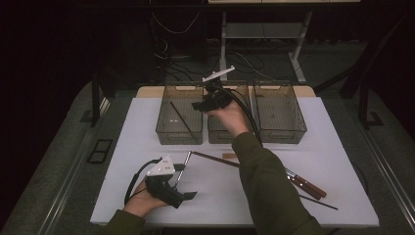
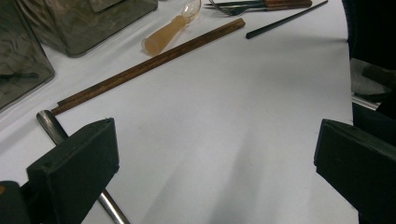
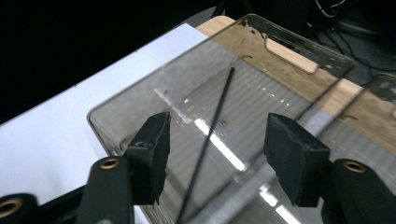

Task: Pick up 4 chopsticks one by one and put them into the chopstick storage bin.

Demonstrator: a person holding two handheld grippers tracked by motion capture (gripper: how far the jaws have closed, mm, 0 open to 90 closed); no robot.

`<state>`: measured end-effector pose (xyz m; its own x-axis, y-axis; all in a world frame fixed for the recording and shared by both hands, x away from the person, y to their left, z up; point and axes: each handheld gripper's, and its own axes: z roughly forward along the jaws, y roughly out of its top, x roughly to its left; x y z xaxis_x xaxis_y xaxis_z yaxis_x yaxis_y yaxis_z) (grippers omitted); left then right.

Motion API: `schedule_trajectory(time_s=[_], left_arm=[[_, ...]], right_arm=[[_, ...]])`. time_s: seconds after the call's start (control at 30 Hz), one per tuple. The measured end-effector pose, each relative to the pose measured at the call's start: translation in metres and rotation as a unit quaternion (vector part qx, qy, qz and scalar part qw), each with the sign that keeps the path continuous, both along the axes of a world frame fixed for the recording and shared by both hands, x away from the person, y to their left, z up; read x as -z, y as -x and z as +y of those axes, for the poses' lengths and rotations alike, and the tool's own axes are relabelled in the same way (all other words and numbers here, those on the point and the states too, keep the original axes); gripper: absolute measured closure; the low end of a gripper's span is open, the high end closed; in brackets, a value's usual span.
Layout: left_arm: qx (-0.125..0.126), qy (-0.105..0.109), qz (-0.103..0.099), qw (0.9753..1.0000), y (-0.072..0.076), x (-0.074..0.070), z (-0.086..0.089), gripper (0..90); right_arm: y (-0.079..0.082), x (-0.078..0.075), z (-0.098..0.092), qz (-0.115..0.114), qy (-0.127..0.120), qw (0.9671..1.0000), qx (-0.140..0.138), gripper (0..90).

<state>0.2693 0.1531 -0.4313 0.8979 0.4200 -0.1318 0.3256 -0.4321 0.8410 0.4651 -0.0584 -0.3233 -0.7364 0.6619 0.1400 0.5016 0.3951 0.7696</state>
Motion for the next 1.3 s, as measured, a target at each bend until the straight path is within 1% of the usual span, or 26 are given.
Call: schedule_trajectory(time_s=[0.03,0.07,0.1,0.13,0.17,0.3,0.43,0.53,0.6,0.73,0.8,0.83,0.87,0.93,1.03,1.1,1.13,1.2,1.3], left_arm=[[0.0,-0.001,0.0,1.0,0.0,0.0,0.0,0.0],[0.0,0.0,0.0,1.0,0.0,0.0,0.0,0.0],[0.002,-0.005,0.0,1.0,0.0,0.0,0.0,0.0],[0.001,-0.005,0.002,1.0,0.0,0.0,0.0,0.0],[0.001,-0.005,0.003,1.0,0.0,0.0,0.0,0.0],[0.0,-0.003,0.002,1.0,0.001,0.001,0.0,0.0],[-0.002,-0.004,0.002,1.0,0.001,0.001,0.0,0.0],[-0.001,-0.003,0.003,1.0,0.001,0.001,0.0,0.0],[-0.001,-0.006,0.003,1.0,0.001,0.001,0.0,0.0],[-0.003,-0.003,0.006,1.0,0.001,0.001,0.0,0.0],[-0.004,-0.003,0.007,1.0,0.001,0.001,-0.001,0.0],[-0.001,-0.008,0.005,1.0,0.001,0.001,0.0,0.0],[-0.004,-0.003,0.005,1.0,0.001,0.001,-0.001,0.0],[-0.004,-0.002,0.004,1.0,0.001,0.002,0.0,0.0],[-0.006,-0.001,0.005,1.0,0.001,0.002,-0.001,0.0],[-0.004,-0.007,0.004,1.0,0.001,0.002,-0.001,0.0],[-0.006,-0.003,0.005,1.0,0.001,0.002,-0.001,0.0],[-0.001,-0.01,0.001,0.9999,0.001,0.001,0.0,0.0],[-0.002,-0.01,0.003,0.9999,0.001,0.002,0.0,0.0]], right_arm=[[0.002,-0.001,-0.004,-0.004,0.002,1.0,-0.001,40.4],[0.004,-0.001,-0.009,-0.006,-0.001,1.0,-0.002,39.7],[0.008,-0.001,-0.017,-0.012,-0.005,0.9999,-0.002,39.2],[0.008,-0.001,-0.017,-0.012,-0.005,0.9999,-0.002,39.2],[0.01,-0.001,-0.021,-0.014,-0.008,0.9999,-0.004,39.1],[0.02,0.001,-0.035,-0.021,-0.027,0.9994,-0.006,38.8],[0.03,0.005,-0.047,-0.023,-0.035,0.9991,-0.012,38.5],[0.036,0.009,-0.054,-0.018,-0.039,0.9989,-0.021,36.8],[0.04,0.012,-0.058,-0.02,-0.039,0.9987,-0.026,35.8],[0.049,0.016,-0.068,-0.022,-0.035,0.9984,-0.039,33.9],[0.055,0.017,-0.074,-0.02,-0.035,0.9984,-0.039,33.6],[0.058,0.018,-0.077,-0.02,-0.037,0.9983,-0.04,33.3],[0.06,0.02,-0.08,-0.022,-0.038,0.9982,-0.041,32.8],[0.065,0.024,-0.087,-0.015,-0.038,0.9982,-0.043,31.0],[0.074,0.03,-0.097,-0.022,-0.034,0.9981,-0.047,30.4],[0.08,0.034,-0.104,-0.021,-0.034,0.998,-0.048,30.3],[0.083,0.036,-0.108,-0.018,-0.035,0.998,-0.049,30.3],[0.09,0.04,-0.115,-0.019,-0.036,0.9979,-0.051,30.0],[0.102,0.046,-0.128,-0.019,-0.039,0.9977,-0.052,30.0]])
